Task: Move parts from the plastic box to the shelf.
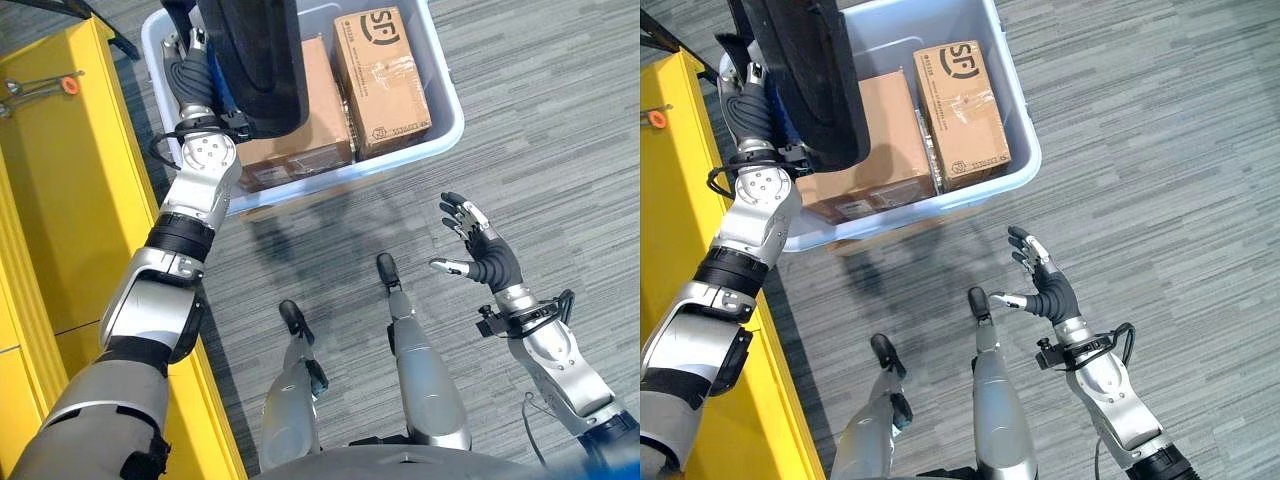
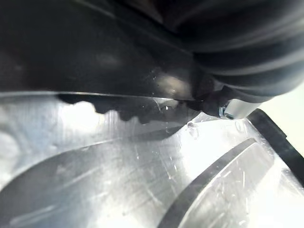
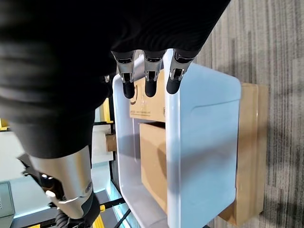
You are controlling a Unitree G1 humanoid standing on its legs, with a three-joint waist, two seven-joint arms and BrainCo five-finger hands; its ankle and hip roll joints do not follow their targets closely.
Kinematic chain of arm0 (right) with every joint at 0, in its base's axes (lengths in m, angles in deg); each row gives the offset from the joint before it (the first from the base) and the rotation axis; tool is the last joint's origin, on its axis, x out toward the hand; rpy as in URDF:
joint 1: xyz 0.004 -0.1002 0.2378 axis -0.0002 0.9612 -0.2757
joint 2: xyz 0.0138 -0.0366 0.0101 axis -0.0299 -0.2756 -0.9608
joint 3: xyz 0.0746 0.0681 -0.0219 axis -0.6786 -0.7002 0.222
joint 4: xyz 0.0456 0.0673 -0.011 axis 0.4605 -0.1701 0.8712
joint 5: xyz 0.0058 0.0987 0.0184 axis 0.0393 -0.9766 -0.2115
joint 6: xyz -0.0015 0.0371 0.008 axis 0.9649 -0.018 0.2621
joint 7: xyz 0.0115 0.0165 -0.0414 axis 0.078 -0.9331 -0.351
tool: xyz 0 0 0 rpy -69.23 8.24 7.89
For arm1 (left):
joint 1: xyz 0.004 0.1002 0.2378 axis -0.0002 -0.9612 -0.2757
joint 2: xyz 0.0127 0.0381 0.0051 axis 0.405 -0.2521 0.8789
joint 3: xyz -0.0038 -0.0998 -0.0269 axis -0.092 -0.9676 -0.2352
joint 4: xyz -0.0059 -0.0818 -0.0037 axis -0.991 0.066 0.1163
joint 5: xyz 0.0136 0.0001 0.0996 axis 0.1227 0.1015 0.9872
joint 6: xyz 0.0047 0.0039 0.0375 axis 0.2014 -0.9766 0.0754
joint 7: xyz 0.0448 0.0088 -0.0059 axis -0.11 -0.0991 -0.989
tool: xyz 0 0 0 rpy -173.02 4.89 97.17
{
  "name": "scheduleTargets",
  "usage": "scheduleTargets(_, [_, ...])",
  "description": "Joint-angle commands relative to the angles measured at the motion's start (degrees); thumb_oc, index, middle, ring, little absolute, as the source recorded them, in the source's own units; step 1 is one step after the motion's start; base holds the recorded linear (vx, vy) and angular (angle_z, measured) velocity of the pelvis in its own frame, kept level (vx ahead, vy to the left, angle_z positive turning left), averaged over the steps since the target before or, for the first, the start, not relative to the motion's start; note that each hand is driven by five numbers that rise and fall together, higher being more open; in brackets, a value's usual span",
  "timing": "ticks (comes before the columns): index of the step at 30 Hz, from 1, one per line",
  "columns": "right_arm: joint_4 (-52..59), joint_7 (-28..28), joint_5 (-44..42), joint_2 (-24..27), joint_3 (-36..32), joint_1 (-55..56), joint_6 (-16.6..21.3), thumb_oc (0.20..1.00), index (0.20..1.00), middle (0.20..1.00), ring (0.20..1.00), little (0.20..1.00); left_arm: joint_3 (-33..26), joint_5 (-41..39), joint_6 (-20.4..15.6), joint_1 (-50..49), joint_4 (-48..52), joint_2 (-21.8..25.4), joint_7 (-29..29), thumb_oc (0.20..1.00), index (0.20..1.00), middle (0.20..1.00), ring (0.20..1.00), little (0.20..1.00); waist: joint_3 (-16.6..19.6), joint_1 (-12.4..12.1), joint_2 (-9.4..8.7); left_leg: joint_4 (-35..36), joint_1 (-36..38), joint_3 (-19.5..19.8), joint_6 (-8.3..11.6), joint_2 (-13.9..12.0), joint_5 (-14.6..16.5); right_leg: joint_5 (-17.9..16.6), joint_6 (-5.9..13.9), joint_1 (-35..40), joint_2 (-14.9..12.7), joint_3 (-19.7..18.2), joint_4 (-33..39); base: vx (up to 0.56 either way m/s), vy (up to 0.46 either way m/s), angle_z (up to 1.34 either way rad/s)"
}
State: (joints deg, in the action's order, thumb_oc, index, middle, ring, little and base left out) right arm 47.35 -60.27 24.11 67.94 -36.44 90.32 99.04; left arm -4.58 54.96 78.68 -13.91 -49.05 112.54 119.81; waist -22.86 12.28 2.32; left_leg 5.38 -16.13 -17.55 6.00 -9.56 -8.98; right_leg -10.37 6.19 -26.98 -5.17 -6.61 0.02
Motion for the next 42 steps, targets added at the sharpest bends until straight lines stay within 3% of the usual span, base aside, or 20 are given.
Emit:
scheduleTargets(1, [2.39,-0.55,1.19,0.35,-3.68,0.77,1.5,1.0,1.0,1.0,1.0,1.0,-4.37,2.71,-5.71,0.35,0.25,2.46,-0.22,0.2,0.2,0.2,0.2,0.2,1.96,-0.31,-0.93,-2.97,7.7,4.53,2.65,-2.76,5.37,4.4,4.18,1.54,-3.81,1.86,-5.97,0.0,0.0,0.0])
scheduleTargets(11, [1.4,-1.76,1.82,-0.74,-5.81,0.56,0.23,1.0,1.0,1.0,1.0,1.0,-10.38,7.94,-5.93,-23.38,16.46,-0.19,-6.59,0.2,0.2,0.2,0.2,0.2,4.15,-2.77,0.5,-1.78,11.31,6.59,2.2,-3.06,4.95,7.31,3.19,5.75,-3.67,3.73,-8.6,-0.01,-0.001,0.1])
scheduleTargets(14, [0.49,-2.2,1.98,-1.17,-5.76,-0.44,-0.21,1.0,1.0,1.0,1.0,1.0,-12.02,12.99,-4.61,-30.54,19.96,-1.69,-7.56,0.2,0.2,0.2,0.2,0.2,4.75,-3.98,1.04,-2.1,12.94,7.46,1.9,-3.72,5.02,10.03,2.33,6.22,-3.09,4.38,-12.99,0.0,-0.035,0.11])
scheduleTargets(21, [-0.2,-2.73,2.27,-1.19,-5.83,-1.54,-1.12,1.0,1.0,1.0,1.0,1.0,-14.37,11.31,-4.76,-39.57,25.38,-4.35,-11.36,0.2,0.2,0.2,0.2,0.2,5.94,-5.62,2.19,-2.13,15.61,10.0,1.73,-5.19,4.02,15.63,0.5,7.31,-2.59,6.5,-21.52,-0.01,-0.092,0.27])
scheduleTargets(22, [0.01,-3.67,2.3,-0.6,-6.01,-1.82,-1.32,1.0,1.0,1.0,1.0,1.0,-16.04,11.09,-4.58,-43.03,26.66,-5.33,-12.18,0.2,0.2,0.2,0.2,0.2,6.79,-6.71,2.65,-2.1,16.15,11.59,1.95,-6.38,2.0,18.36,-0.74,7.7,-1.9,8.22,-25.62,-0.04,-0.142,0.66])
scheduleTargets(26, [-0.89,-4.33,1.94,-0.35,-5.93,-2.86,-1.42,1.0,1.0,1.0,1.0,1.0,-17.79,10.02,-4.62,-46.62,29.37,-5.51,-14.26,0.2,0.2,0.2,0.2,0.2,7.42,-7.92,3.01,-1.46,15.67,14.84,2.52,-8.13,-1.6,21.42,-2.22,7.93,-0.82,10.52,-29.28,-0.06,-0.203,0.57])
scheduleTargets(30, [-2.8,-5.42,1.65,-0.05,-5.45,-4.41,-1.53,1.0,1.0,1.0,1.0,1.0,-19.54,8.73,-4.75,-51.42,31.88,-6.26,-16.52,0.2,0.2,0.2,0.2,0.2,8.13,-10.26,3.16,-0.48,13.11,18.58,4.5,-10.46,-9.84,22.57,-4.19,9.64,0.66,14.68,-28.85,-0.08,-0.214,0.38])
scheduleTargets(31, [-2.91,-5.58,1.61,0.08,-5.5,-4.38,-1.47,1.0,1.0,1.0,1.0,1.0,-19.4,8.76,-4.78,-52.1,31.93,-6.65,-17.06,0.2,0.2,0.2,0.2,0.2,8.08,-10.53,3.08,-0.6,12.17,18.93,4.64,-10.33,-11.75,22.39,-4.46,10.76,0.42,15.97,-27.51,-0.04,-0.149,0.57])
scheduleTargets(33, [-3.32,-5.26,2.07,0.23,-6.26,-3.52,-1.45,1.0,1.0,1.0,1.0,1.0,-18.58,8.69,-4.88,-52.39,31.31,-7.36,-17.78,0.2,0.2,0.2,0.2,0.2,8.11,-11.08,2.15,-0.8,11.04,15.11,4.67,-9.72,-14.37,21.07,-4.77,14.54,-0.7,19.12,-22.08,-0.03,-0.148,0.85])
scheduleTargets(35, [-3.1,-5.21,2.2,0.24,-6.58,-3.03,-1.4,1.0,1.0,1.0,1.0,1.0,-18.1,8.67,-4.9,-52.14,30.72,-7.57,-18.04,0.2,0.2,0.2,0.2,0.2,7.53,-11.07,1.81,-1.81,10.86,13.63,4.22,-8.93,-13.7,20.01,-4.98,16.22,-0.95,20.23,-19.83,-0.09,-0.123,0.99])
scheduleTargets(36, [-2.59,-5.15,2.57,0.33,-6.86,-2.11,-1.49,1.0,1.0,1.0,1.0,1.0,-17.38,8.77,-4.7,-52.25,30.92,-7.72,-18.54,0.2,0.2,0.2,0.2,0.2,7.64,-10.56,0.48,-7.67,11.3,9.08,1.92,-7.3,-7.33,18.34,-5.37,17.53,-2.46,22.65,-16.84,-0.11,-0.115,0.89])
scheduleTargets(37, [-2.58,-5.14,2.57,0.31,-6.86,-2.08,-1.49,1.0,1.0,1.0,1.0,1.0,-17.37,8.77,-4.68,-52.29,30.95,-7.7,-18.54,0.2,0.2,0.2,0.2,0.2,7.6,-10.48,0.49,-8.06,11.15,9.21,1.87,-7.31,-7.06,18.28,-5.32,17.71,-2.46,22.74,-16.68,-0.13,-0.19,0.69])
scheduleTargets(38, [-2.2,-5.24,2.57,0.0,-6.99,-1.52,-1.48,1.0,1.0,1.0,1.0,1.0,-16.76,8.82,-4.77,-52.06,31.2,-7.82,-19.32,0.2,0.2,0.2,0.2,0.2,8.22,-9.97,-0.32,-14.04,12.7,7.72,1.57,-5.74,-1.3,17.75,-5.02,19.39,-3.54,24.44,-13.57,-0.05,-0.086,0.77])
scheduleTargets(39, [-2.07,-5.22,2.66,-0.44,-7.01,-1.36,-1.56,1.0,1.0,1.0,1.0,1.0,-16.64,9.03,-4.67,-51.86,31.55,-7.78,-19.59,0.2,0.2,0.2,0.2,0.2,8.58,-9.8,-0.48,-16.12,13.38,7.56,1.06,-5.03,1.25,17.2,-4.83,20.22,-3.88,25.91,-12.07,-0.05,-0.085,0.84])
scheduleTargets(40, [-2.05,-5.22,2.68,-0.49,-7.0,-1.31,-1.56,1.0,1.0,1.0,1.0,1.0,-16.64,9.04,-4.63,-51.93,31.61,-7.75,-19.6,0.2,0.2,0.2,0.2,0.2,8.48,-9.68,-0.45,-16.51,13.36,7.74,1.03,-5.08,1.62,17.26,-4.73,20.52,-3.87,26.07,-11.97,-0.03,-0.009,1.04])
scheduleTargets(42, [-1.42,-5.06,2.44,-2.06,-7.37,-0.65,-2.0,1.0,1.0,1.0,1.0,1.0,-16.43,9.62,-3.97,-52.18,33.23,-7.48,-20.28,0.2,0.2,0.2,0.2,0.2,9.01,-8.9,-0.4,-16.58,16.47,7.71,-0.2,-1.89,8.32,15.8,-3.63,22.41,-4.83,29.43,-10.83,-0.03,0.069,0.86])
